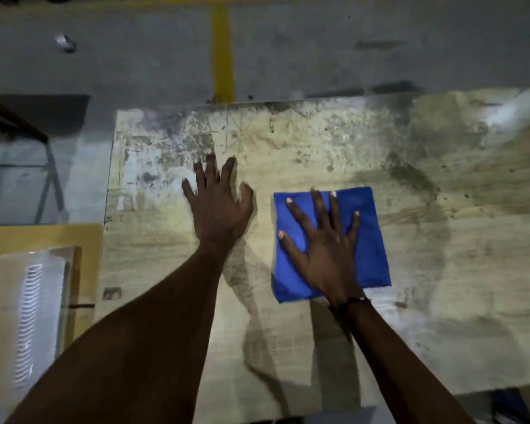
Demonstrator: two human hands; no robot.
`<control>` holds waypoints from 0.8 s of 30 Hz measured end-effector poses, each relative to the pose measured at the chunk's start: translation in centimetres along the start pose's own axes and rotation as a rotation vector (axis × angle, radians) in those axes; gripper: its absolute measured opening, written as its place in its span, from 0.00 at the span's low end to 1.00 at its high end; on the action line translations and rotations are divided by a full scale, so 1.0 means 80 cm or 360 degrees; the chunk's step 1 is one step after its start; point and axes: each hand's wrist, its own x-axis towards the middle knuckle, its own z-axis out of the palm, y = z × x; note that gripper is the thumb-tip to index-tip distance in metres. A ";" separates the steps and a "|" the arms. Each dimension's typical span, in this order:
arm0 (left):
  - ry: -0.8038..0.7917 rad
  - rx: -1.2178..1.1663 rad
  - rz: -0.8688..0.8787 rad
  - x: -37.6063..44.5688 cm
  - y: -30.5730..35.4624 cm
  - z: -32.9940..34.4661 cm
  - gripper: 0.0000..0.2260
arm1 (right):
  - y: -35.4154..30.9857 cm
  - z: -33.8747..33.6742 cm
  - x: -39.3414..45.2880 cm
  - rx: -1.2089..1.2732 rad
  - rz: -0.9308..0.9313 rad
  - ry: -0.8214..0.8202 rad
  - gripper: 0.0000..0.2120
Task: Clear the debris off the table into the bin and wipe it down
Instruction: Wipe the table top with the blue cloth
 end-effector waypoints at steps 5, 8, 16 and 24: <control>0.0027 -0.0031 -0.0011 -0.001 0.004 -0.001 0.29 | -0.006 0.010 0.171 0.0061 0.0046 0.0124 0.32; 0.0001 -0.0027 -0.0018 0.003 0.002 0.001 0.29 | -0.018 0.010 0.252 0.0161 0.0084 0.0036 0.33; -0.0010 -0.0054 -0.0046 0.003 0.003 0.000 0.29 | 0.000 0.000 0.106 -0.0010 -0.0080 -0.0006 0.32; -0.0038 -0.0039 -0.0063 0.003 0.005 -0.002 0.30 | 0.052 -0.006 0.262 0.0081 0.0361 0.0046 0.34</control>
